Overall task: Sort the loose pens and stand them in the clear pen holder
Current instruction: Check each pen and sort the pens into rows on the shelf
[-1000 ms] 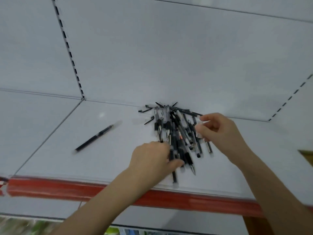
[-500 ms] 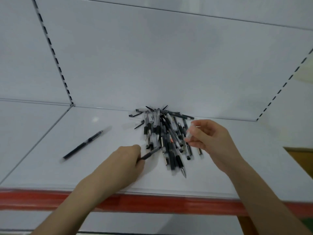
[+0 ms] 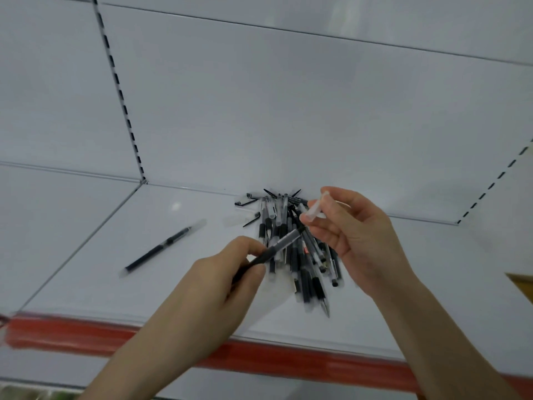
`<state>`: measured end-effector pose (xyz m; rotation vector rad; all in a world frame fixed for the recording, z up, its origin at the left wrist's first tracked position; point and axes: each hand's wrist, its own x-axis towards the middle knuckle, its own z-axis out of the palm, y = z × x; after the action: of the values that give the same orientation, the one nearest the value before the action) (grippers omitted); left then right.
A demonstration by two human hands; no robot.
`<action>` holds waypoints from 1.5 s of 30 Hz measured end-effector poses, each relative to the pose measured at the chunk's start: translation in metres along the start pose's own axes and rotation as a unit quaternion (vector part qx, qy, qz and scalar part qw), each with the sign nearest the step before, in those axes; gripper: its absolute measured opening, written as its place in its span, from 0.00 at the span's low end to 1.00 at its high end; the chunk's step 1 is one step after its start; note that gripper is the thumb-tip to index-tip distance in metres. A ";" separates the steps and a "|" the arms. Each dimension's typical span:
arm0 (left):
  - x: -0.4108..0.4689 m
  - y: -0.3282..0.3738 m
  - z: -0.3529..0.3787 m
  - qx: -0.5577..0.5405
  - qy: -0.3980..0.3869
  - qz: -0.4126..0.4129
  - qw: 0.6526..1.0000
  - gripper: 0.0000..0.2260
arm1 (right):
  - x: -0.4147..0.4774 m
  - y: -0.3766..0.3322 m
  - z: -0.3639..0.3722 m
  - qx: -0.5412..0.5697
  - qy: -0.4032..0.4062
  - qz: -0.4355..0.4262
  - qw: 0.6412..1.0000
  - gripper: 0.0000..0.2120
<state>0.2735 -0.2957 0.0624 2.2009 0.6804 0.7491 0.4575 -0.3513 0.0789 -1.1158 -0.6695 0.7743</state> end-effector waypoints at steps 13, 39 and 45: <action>0.006 0.002 0.009 -0.011 -0.006 -0.012 1.000 0.06 | -0.012 0.004 -0.001 -0.035 -0.015 -0.026 0.999 0.11; 0.025 -0.096 -0.013 0.271 0.128 -0.187 0.935 0.09 | 0.027 0.047 -0.002 -0.559 -0.167 -0.083 0.808 0.04; 0.020 -0.113 -0.019 0.317 0.121 -0.214 0.916 0.08 | 0.018 0.058 0.029 -0.667 -0.223 -0.077 0.707 0.12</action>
<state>0.2465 -0.2051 -0.0049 2.3872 1.6624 0.6251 0.4329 -0.3073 0.0345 -2.1456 -1.8835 0.2969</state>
